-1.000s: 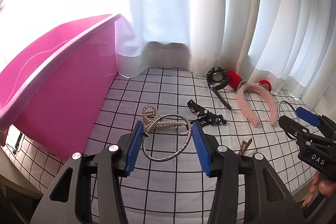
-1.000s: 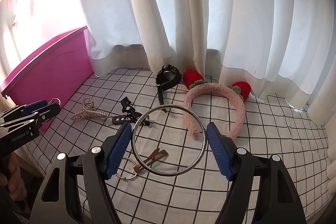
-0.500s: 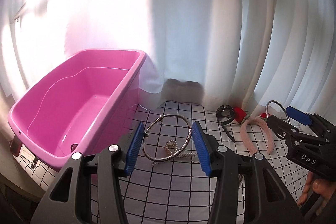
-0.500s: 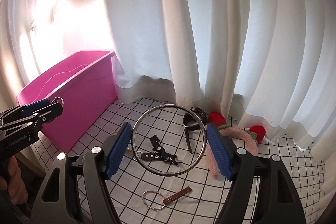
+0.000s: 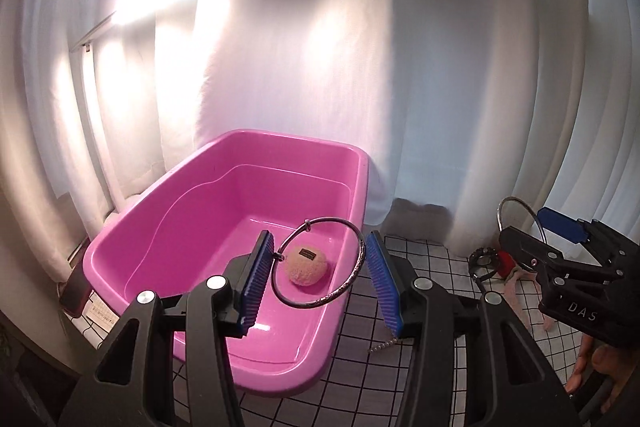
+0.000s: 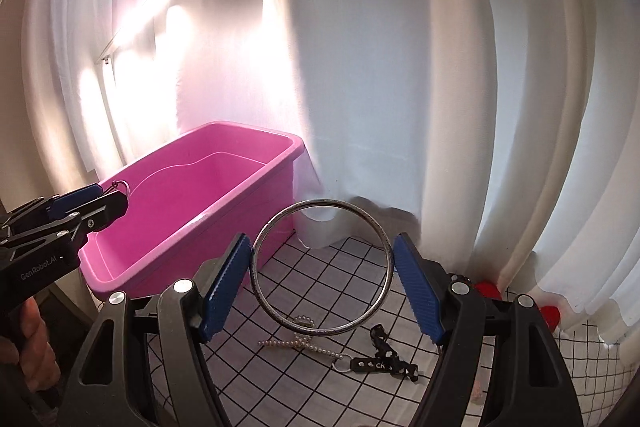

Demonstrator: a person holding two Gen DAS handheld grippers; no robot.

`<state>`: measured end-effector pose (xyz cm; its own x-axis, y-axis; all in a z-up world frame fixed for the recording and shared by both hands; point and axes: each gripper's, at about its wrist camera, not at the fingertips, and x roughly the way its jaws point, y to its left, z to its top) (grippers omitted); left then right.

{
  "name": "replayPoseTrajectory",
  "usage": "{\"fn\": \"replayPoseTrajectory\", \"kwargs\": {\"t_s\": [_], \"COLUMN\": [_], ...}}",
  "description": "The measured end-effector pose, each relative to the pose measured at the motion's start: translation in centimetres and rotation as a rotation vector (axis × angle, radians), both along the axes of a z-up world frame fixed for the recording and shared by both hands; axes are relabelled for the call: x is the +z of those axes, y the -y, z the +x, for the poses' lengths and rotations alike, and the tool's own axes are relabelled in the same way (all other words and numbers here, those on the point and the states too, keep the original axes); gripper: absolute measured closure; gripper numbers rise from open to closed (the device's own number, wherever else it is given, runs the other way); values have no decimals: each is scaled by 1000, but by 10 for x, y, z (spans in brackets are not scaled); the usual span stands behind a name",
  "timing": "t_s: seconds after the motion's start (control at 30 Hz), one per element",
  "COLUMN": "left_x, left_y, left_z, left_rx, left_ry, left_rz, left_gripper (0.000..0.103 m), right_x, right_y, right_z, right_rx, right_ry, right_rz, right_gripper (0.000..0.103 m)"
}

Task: Organize jewelry
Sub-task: 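Lift and carry the bangle and ring over the pink tub with both tools, then open the left tool to drop the bangle while the right tool releases the ring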

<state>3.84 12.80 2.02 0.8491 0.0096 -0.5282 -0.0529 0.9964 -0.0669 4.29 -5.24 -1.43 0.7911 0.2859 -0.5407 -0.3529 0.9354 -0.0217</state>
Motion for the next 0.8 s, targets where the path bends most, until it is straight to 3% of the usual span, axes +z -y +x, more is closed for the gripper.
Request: {"fn": "replayPoseTrajectory", "kwargs": {"t_s": [0.4,0.8], "left_x": [-4,-25], "left_y": [-73,-123], "left_z": [23,56], "left_rx": [125,230], "left_ry": [-37,-168], "left_rz": [-37,-121], "left_gripper": [57,56], "right_x": [20,10], "right_y": [-83,-148], "right_z": [44,104], "right_rx": [148,257], "right_ry": [-16,-123], "right_rz": [32,-4], "right_gripper": [32,32]}}
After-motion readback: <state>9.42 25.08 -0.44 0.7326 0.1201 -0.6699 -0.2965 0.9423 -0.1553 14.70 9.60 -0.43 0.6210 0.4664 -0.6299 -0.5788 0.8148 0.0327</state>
